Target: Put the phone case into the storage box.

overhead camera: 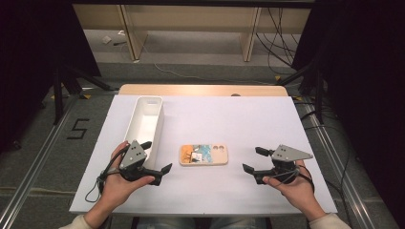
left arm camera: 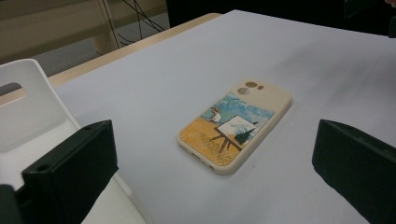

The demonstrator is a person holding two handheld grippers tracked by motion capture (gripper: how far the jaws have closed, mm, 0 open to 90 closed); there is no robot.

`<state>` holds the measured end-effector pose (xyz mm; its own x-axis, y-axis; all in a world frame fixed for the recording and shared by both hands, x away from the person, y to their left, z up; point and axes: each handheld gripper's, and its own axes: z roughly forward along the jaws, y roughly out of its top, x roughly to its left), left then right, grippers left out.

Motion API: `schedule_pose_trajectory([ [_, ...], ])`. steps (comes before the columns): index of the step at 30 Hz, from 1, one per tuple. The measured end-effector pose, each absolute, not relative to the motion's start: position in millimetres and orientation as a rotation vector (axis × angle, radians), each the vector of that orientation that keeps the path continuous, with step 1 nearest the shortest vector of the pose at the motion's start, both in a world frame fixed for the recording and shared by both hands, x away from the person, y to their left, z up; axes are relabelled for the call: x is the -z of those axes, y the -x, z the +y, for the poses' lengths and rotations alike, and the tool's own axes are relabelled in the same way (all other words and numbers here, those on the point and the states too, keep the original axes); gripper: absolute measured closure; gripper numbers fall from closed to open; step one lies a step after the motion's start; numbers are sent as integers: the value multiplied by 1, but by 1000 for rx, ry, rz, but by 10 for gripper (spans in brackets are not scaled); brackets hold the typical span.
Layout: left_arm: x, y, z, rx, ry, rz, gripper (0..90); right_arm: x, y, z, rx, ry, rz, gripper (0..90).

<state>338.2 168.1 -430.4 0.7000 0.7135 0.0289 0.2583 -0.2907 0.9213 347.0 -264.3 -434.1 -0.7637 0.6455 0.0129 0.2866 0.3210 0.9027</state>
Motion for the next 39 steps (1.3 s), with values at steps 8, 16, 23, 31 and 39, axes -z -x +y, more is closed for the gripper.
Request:
schedule_pose_trajectory([
  [8,430,-338,168,-541,-1859,757,0,435,-347,-262,-1422,-816,2258,249],
  [16,431,-339,168,-541,-1864,751,0,437,-347,-250,-1270,-772,2389,819],
  [23,431,-339,166,-539,-1870,744,0,447,-357,-226,-1163,-784,2534,900],
  [31,432,-339,164,-532,-1874,745,0,458,-367,-205,-1086,-810,2602,900],
  [39,431,-339,165,-533,-1870,740,0,471,-387,-181,-1005,-793,2653,900],
])
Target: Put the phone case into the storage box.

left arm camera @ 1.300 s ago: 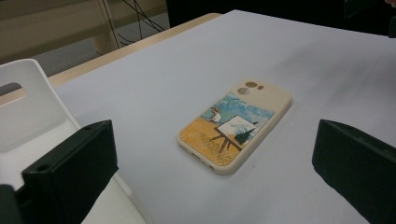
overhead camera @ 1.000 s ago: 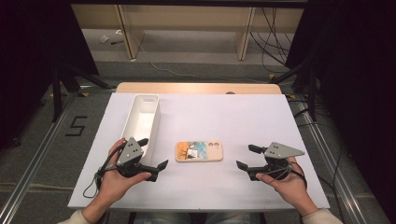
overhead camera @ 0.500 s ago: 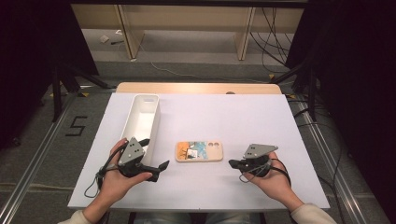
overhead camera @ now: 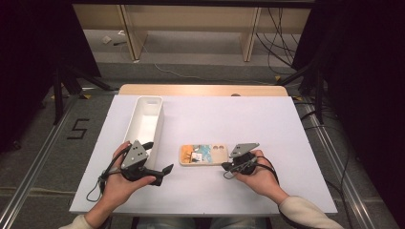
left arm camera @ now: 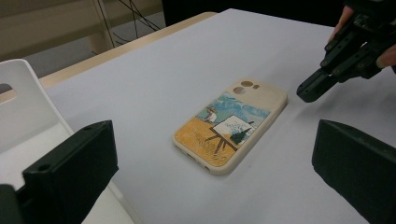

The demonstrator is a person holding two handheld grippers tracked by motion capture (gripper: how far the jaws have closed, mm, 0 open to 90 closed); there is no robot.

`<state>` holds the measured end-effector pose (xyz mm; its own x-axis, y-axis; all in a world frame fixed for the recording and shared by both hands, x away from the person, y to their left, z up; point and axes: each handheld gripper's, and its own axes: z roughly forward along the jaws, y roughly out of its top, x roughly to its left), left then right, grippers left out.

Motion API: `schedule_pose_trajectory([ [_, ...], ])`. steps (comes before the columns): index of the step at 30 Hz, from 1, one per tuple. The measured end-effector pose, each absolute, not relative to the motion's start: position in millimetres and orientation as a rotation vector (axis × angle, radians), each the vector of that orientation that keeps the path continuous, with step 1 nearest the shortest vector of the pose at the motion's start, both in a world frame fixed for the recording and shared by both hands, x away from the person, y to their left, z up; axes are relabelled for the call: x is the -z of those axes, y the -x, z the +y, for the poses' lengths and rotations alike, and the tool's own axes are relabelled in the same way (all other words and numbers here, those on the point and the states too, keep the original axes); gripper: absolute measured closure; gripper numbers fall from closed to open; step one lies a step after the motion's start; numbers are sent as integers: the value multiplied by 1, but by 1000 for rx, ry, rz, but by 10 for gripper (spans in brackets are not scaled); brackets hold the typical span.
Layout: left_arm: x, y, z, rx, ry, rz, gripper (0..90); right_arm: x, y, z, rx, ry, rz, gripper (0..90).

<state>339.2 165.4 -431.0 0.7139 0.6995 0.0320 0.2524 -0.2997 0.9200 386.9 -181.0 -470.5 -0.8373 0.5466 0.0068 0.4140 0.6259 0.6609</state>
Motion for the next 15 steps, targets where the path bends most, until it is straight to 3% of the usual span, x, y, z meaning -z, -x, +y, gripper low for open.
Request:
schedule_pose_trajectory([
  [15,431,-339,165,-525,-1873,738,0,480,-403,-171,-912,-795,2663,900],
])
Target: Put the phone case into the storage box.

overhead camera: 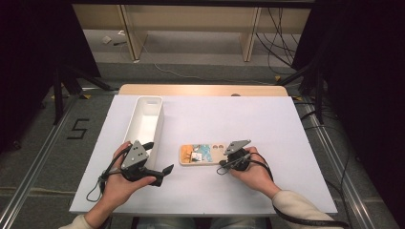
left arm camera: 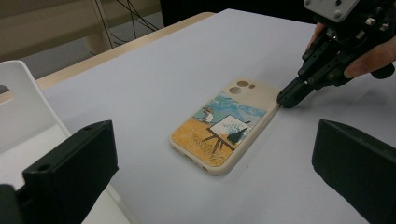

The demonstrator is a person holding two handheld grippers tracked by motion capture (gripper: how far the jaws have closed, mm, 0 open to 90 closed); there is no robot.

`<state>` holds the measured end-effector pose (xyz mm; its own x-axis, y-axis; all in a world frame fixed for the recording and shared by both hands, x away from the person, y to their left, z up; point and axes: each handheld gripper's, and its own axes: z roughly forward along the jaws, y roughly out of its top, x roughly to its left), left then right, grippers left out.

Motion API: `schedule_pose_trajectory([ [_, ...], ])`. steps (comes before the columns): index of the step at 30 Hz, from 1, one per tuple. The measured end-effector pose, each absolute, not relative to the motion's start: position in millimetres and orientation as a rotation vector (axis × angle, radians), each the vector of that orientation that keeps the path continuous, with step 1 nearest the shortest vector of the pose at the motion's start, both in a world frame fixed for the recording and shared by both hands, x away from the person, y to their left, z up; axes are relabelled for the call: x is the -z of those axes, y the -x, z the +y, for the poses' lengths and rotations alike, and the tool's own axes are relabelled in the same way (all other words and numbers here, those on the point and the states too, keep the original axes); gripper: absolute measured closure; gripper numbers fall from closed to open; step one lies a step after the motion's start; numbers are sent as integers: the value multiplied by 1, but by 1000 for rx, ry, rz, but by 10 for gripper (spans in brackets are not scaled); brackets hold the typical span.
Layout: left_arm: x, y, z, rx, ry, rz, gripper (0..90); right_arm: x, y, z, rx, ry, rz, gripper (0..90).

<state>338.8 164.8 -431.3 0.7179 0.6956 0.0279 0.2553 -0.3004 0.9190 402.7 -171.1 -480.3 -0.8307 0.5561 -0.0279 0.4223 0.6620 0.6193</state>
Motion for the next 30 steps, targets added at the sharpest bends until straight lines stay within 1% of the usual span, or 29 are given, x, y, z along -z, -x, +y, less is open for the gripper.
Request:
schedule_pose_trajectory([
  [30,432,-339,164,-511,-1881,740,1,482,-436,-166,-866,-842,2560,900],
])
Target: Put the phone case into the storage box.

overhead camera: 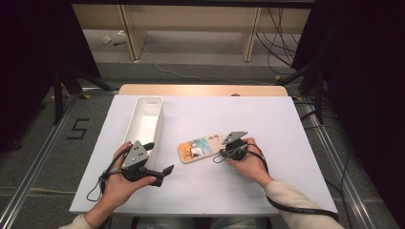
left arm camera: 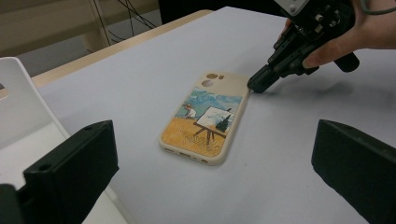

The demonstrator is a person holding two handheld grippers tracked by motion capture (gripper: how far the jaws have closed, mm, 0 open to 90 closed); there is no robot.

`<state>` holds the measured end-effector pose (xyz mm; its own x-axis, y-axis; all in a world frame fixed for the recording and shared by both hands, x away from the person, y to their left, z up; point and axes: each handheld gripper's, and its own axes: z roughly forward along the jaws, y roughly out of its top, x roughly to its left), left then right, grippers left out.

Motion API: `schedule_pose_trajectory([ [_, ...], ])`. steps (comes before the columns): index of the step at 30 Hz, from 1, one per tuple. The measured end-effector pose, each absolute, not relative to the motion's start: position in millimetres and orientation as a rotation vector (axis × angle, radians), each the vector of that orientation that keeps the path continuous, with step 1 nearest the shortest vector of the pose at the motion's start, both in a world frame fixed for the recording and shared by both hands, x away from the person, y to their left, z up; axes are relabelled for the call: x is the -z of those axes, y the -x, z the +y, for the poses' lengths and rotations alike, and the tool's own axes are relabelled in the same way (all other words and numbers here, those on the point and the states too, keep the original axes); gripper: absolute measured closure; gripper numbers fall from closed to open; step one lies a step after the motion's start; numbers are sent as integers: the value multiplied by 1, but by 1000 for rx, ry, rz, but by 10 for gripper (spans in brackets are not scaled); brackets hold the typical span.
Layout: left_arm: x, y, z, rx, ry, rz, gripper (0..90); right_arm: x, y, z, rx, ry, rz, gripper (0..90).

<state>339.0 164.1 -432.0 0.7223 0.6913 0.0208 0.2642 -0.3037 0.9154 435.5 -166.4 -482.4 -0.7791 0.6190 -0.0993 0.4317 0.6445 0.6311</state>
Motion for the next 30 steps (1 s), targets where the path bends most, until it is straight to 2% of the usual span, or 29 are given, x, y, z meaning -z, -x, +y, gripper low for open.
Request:
schedule_pose_trajectory([
  [14,431,-338,165,-504,-1874,738,0,470,-431,-174,-1013,-870,2510,884],
  [20,431,-338,165,-505,-1873,737,0,460,-420,-185,-1102,-851,2459,790],
  [22,431,-337,165,-504,-1872,738,0,454,-415,-190,-1162,-851,2441,702],
  [24,431,-337,166,-505,-1873,739,0,452,-413,-192,-1182,-849,2435,674],
  [26,431,-338,166,-505,-1874,739,0,446,-408,-195,-1247,-844,2415,578],
  [27,431,-338,167,-505,-1873,741,0,446,-408,-195,-1247,-844,2415,578],
  [30,431,-338,167,-506,-1873,743,0,440,-401,-200,-1308,-836,2391,492],
])
